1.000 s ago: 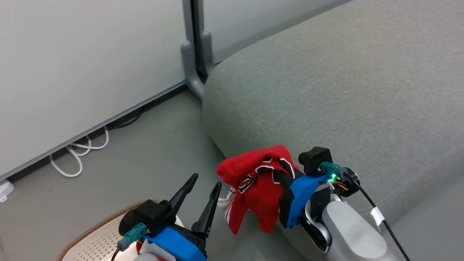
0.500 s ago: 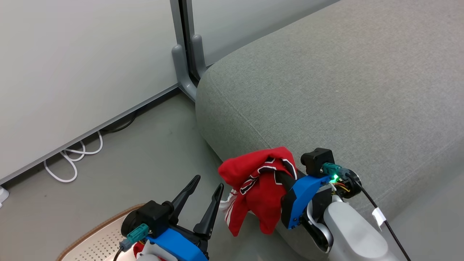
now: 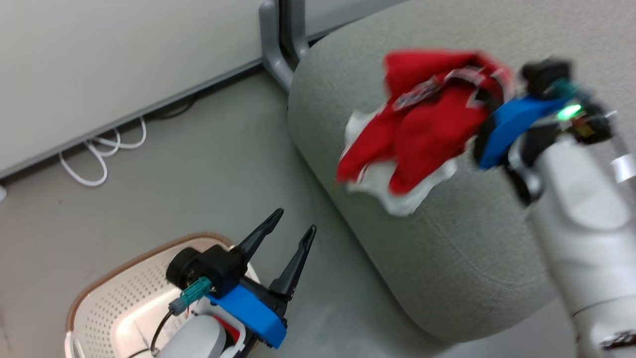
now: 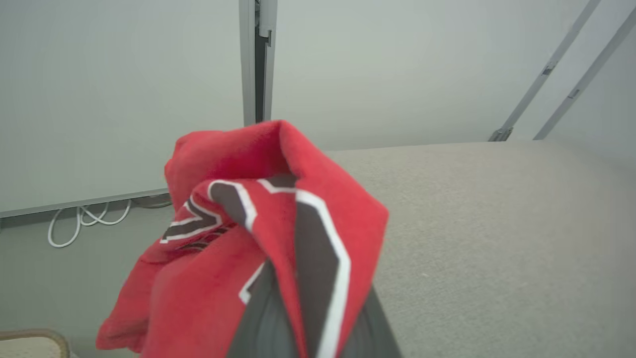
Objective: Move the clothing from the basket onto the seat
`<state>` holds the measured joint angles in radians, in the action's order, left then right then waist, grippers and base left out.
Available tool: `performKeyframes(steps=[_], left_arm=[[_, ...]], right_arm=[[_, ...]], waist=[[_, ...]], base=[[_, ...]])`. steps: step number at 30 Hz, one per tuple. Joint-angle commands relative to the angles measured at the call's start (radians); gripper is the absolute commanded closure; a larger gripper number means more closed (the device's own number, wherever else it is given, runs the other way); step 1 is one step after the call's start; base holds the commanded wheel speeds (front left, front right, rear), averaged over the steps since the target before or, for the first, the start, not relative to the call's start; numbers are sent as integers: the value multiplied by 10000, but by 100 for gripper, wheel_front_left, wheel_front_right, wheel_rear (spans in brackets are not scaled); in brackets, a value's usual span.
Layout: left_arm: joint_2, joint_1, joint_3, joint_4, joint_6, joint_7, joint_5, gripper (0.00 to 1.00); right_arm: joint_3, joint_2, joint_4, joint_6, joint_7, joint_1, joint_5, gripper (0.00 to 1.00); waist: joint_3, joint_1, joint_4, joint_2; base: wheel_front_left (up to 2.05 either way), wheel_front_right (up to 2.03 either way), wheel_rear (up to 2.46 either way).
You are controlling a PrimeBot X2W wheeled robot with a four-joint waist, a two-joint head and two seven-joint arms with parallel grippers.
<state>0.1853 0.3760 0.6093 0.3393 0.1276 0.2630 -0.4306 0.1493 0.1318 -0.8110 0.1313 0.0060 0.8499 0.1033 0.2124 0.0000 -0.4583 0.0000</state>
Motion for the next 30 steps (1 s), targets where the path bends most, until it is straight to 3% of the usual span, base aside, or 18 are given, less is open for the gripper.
performKeyframes(steps=[1, 7, 13, 20, 30], left_arm=[[111, 306, 125, -60, 36, 29, -24, 0], [323, 1338, 639, -200, 36, 27, -54, 0], [504, 2226, 1001, -529, 36, 26, 2, 0], [583, 2820, 1230, -737, 36, 21, 78, 0], [555, 2985, 1317, -554, 37, 26, -39, 0]], right_arm=[[-336, 331, -143, -10, -83, 479, -168, 100], [-2228, 1894, -477, -10, -256, 2104, -1060, 100], [-4365, 2916, -369, -9, -647, 3050, -1513, 100], [-6192, 3022, -521, -10, -1062, 2364, -2076, 100], [-7175, 2418, -1043, -10, -1317, 1646, -3469, 100]], waist=[[752, 0, 613, 0], [2087, 0, 1387, 0], [3297, 0, 1950, 0], [4101, 0, 2452, 0], [4307, 0, 2713, 0]], base=[[0, 0, 0], [0, 0, 0], [0, 0, 0], [0, 0, 0], [0, 0, 0]])
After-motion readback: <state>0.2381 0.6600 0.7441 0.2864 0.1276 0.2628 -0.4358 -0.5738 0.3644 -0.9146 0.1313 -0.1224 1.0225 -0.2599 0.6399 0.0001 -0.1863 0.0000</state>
